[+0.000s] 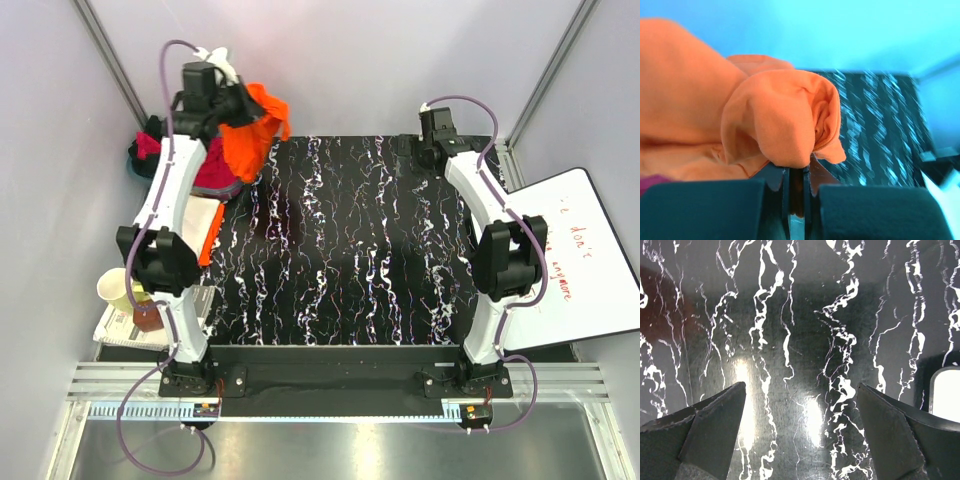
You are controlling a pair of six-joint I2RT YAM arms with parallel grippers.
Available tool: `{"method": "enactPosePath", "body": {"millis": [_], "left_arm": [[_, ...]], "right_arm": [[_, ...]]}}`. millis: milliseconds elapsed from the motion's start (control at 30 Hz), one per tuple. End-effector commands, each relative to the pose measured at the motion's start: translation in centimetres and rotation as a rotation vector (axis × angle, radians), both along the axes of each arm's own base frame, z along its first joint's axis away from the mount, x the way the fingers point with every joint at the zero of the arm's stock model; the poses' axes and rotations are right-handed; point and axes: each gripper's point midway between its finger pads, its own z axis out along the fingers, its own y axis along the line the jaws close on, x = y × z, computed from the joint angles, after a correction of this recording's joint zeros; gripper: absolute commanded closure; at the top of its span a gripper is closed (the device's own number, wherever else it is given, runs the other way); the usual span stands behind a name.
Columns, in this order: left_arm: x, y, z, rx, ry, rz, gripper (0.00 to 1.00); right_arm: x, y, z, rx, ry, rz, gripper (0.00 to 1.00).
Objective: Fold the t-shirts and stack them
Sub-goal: Move the tshirt to the center of the board
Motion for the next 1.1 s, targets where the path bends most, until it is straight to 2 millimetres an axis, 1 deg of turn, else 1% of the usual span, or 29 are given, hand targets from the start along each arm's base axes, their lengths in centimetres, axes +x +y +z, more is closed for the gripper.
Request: {"method": "enactPosePath", "body": {"millis": [0,33,67,133,167,233,267,300,333,367,400,433,467,500,533,567,600,633,667,700,733,767,800,833,867,900,933,967,1067], "left_arm": [[-5.1,-8.2,7.0,-0.081,-0.150,-0.246,1.00],[-5.7,-9.1,7.0,-0.085,-0.149,-0.274,1.00],[-7.0,-10.9,7.6,-0.095,-0.158,-0.326,1.00],[-8.3,-12.7,7.7,-0.098,-0.159,-0.381,1.00],[-9.7,-14.5,8.1,-0.109,-0.165,-0.440,1.00],[-11.2,-16.0,8.0,-0.133,-0.142,-0.489,1.00],[-12.6,-17.3,8.1,-0.146,-0.130,-0.525,1.00],[-13.2,-17.9,6.6,-0.149,-0.085,-0.537,1.00],[-14.0,-18.2,6.0,-0.162,-0.049,-0.539,1.00],[-14.7,-18.8,4.7,-0.167,-0.001,-0.538,1.00],[-15.1,-18.8,0.8,-0.164,0.103,-0.529,1.00],[-15.8,-18.5,-1.1,-0.176,0.191,-0.497,1.00],[-15.8,-17.7,-3.6,-0.157,0.264,-0.443,1.00],[-17.0,-16.7,-8.5,-0.119,0.398,-0.395,1.00],[-17.8,-16.0,-10.4,-0.105,0.448,-0.360,1.00],[-18.3,-15.2,-12.8,-0.082,0.503,-0.329,0.67],[-20.0,-14.2,-16.2,-0.051,0.602,-0.304,0.43],[-20.7,-13.6,-17.5,-0.024,0.632,-0.309,0.33],[-21.0,-13.0,-18.4,0.011,0.644,-0.292,0.01],[-21.8,-12.3,-19.5,0.036,0.668,-0.287,0.01],[-21.9,-11.9,-19.2,0.057,0.644,-0.289,0.01],[-21.8,-11.5,-19.3,0.078,0.633,-0.277,0.01],[-21.8,-11.3,-19.3,0.088,0.630,-0.278,0.01],[-21.7,-11.2,-19.2,0.100,0.624,-0.285,0.01],[-21.6,-11.3,-19.1,0.101,0.624,-0.287,0.01],[-21.4,-11.5,-18.5,0.095,0.616,-0.293,0.01],[-21.3,-11.7,-18.5,0.092,0.616,-0.303,0.01],[-21.2,-11.8,-18.4,0.092,0.614,-0.302,0.01],[-20.4,-11.5,-17.8,0.116,0.599,-0.280,0.01]], "right_arm": [[1.7,-0.9,3.0,-0.010,-0.093,-0.069,0.00],[1.8,-1.3,3.2,-0.015,-0.100,-0.082,0.00],[2.0,-2.3,3.7,-0.011,-0.112,-0.116,0.00],[2.2,-3.8,4.2,0.004,-0.127,-0.163,0.00],[2.4,-5.4,4.5,0.023,-0.133,-0.211,0.00],[2.3,-6.6,5.4,0.059,-0.151,-0.237,0.00],[2.3,-7.2,5.6,0.065,-0.155,-0.247,0.00],[2.2,-8.0,5.9,0.064,-0.159,-0.257,0.00],[1.9,-8.4,6.7,0.060,-0.175,-0.260,0.00],[1.6,-8.5,6.7,0.045,-0.171,-0.247,0.00],[1.4,-8.6,6.7,0.040,-0.170,-0.241,0.00],[0.8,-8.4,7.2,0.047,-0.175,-0.229,0.00],[0.5,-8.3,7.4,0.052,-0.177,-0.220,0.00],[0.0,-7.8,8.1,0.072,-0.187,-0.197,0.00],[-0.5,-7.3,7.7,0.092,-0.173,-0.189,0.00],[-0.9,-6.9,7.6,0.111,-0.165,-0.173,0.00],[-1.6,-5.9,8.1,0.151,-0.164,-0.129,0.00],[-2.4,-4.8,7.3,0.184,-0.135,-0.099,0.00],[-2.9,-4.1,7.2,0.203,-0.127,-0.073,0.00],[-3.9,-3.2,7.6,0.215,-0.123,-0.049,0.00],[-4.9,-1.7,6.5,0.214,-0.091,-0.012,0.00],[-5.6,-0.7,6.3,0.216,-0.079,0.014,0.00],[-6.5,0.3,6.5,0.217,-0.080,0.039,0.00],[-7.3,1.4,5.5,0.213,-0.054,0.070,0.00],[-8.4,4.1,5.3,0.209,-0.040,0.139,0.00],[-9.1,5.0,5.0,0.202,-0.029,0.163,0.00],[-9.9,6.3,4.2,0.203,-0.002,0.201,0.00],[-10.8,8.2,3.7,0.202,0.015,0.248,0.00],[-12.1,10.1,1.8,0.152,0.068,0.308,0.00]]}}
